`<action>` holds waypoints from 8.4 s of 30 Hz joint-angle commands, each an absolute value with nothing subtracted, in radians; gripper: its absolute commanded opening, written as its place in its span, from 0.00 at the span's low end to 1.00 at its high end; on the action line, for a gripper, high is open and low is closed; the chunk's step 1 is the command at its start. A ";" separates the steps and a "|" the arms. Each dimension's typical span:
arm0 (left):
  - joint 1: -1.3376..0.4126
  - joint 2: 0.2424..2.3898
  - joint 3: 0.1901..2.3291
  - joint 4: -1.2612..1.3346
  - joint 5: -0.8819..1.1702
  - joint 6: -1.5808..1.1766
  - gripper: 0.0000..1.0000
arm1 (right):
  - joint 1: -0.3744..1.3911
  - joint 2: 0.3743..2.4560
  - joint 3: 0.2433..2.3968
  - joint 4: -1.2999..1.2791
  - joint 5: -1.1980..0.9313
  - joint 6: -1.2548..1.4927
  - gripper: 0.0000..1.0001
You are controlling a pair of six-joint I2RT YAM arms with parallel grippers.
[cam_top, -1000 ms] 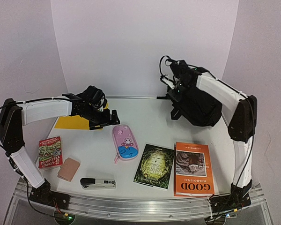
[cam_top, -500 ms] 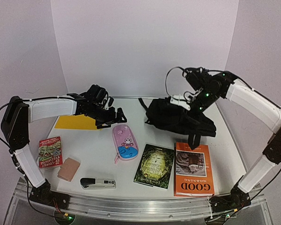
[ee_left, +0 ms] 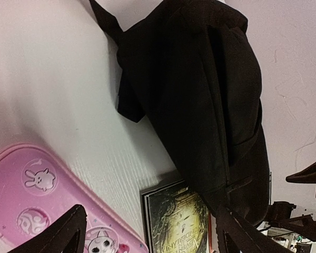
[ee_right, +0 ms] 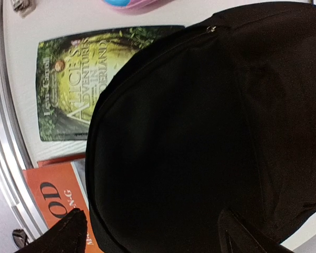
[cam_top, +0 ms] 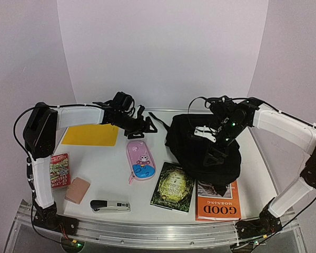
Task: Pack the student bag
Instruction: Place the student bag at the center of the board, then unzip the student bag at the center of the board.
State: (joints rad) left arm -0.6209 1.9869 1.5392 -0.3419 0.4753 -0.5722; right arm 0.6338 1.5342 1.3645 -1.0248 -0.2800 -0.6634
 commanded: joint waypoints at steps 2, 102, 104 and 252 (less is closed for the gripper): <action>-0.622 2.040 1.608 -0.254 0.604 -0.575 0.76 | 0.630 1.591 1.486 -0.850 -0.301 -0.402 0.83; -0.715 2.269 1.762 -0.035 0.695 -0.759 0.69 | 0.537 1.954 1.663 -0.776 -0.734 0.008 0.00; -0.715 2.286 1.786 -0.037 0.695 -0.766 0.67 | 0.537 1.947 1.661 -0.781 -0.738 0.009 0.00; -0.907 1.891 1.419 -0.034 0.316 0.582 0.89 | 0.459 1.792 1.540 -0.974 -0.860 -0.171 0.00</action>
State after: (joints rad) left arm -0.8683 1.8427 1.3507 -0.0848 0.3763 0.3559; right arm 0.4507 1.8011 1.5478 -0.9863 -0.8082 -0.1601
